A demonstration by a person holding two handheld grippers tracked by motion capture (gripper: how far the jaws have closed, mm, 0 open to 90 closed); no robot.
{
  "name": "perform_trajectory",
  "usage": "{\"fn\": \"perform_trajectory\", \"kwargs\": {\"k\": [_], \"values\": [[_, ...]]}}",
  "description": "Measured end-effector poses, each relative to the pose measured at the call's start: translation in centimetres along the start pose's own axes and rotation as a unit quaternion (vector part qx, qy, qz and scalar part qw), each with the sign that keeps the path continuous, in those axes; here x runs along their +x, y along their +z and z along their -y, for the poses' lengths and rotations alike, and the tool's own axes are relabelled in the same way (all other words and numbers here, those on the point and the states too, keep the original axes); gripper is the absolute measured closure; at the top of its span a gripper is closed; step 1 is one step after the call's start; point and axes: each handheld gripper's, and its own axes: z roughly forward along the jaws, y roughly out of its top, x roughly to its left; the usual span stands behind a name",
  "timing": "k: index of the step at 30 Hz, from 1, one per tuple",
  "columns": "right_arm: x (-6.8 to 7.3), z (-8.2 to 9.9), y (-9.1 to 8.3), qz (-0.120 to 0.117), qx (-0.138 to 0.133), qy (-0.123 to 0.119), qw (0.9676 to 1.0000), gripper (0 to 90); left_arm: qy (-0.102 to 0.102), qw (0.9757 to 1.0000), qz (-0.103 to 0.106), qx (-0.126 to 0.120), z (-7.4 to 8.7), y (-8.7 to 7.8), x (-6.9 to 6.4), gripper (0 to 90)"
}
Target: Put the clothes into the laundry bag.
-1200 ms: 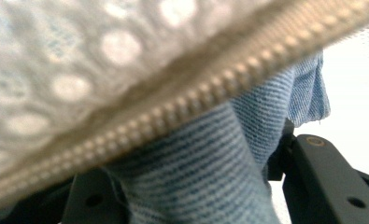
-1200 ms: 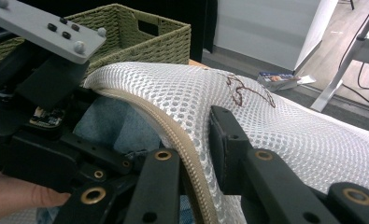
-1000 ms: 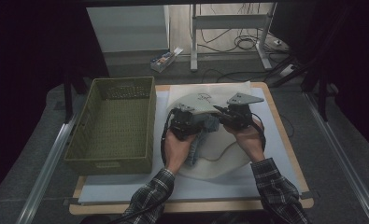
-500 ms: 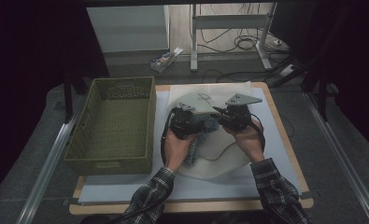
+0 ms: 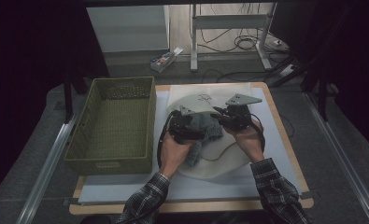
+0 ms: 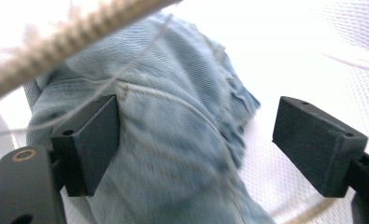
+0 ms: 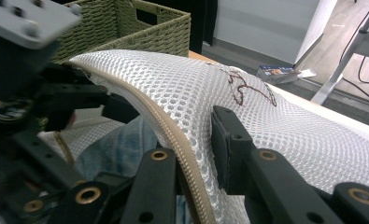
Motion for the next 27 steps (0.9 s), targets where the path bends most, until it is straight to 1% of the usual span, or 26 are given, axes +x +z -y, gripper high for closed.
{"fn": "perform_trajectory", "kwargs": {"k": [6,9,14,19,21,24,27], "values": [[0.1,0.0,0.1,0.000,0.001,-0.002,1.0000,75.8,0.012,0.9999,0.003,-0.005,1.2,-1.0,-0.5,15.6],[0.0,0.1,0.1,0.000,0.000,0.000,1.0000,75.8,0.018,0.9998,0.004,-0.011,1.9,-1.4,-0.8,16.4],[-0.1,0.1,0.0,0.003,-0.001,0.003,1.0000,75.9,0.029,0.9992,-0.012,-0.023,3.2,-2.3,-1.2,17.7],[-0.2,0.1,0.0,0.003,-0.001,0.004,1.0000,76.0,0.023,0.9994,-0.013,-0.022,4.5,-2.5,-1.0,18.9],[-0.2,0.1,0.0,0.003,-0.001,0.004,1.0000,76.0,0.022,0.9995,-0.013,-0.018,5.1,-2.5,-0.9,20.2],[-0.2,0.1,0.0,0.003,-0.001,0.004,1.0000,76.1,0.016,0.9997,-0.010,-0.013,5.9,-2.6,-0.8,21.9],[-0.2,0.1,0.0,0.003,0.000,0.004,1.0000,76.0,0.012,0.9999,-0.008,-0.009,6.6,-3.0,-0.8,22.1]]}}
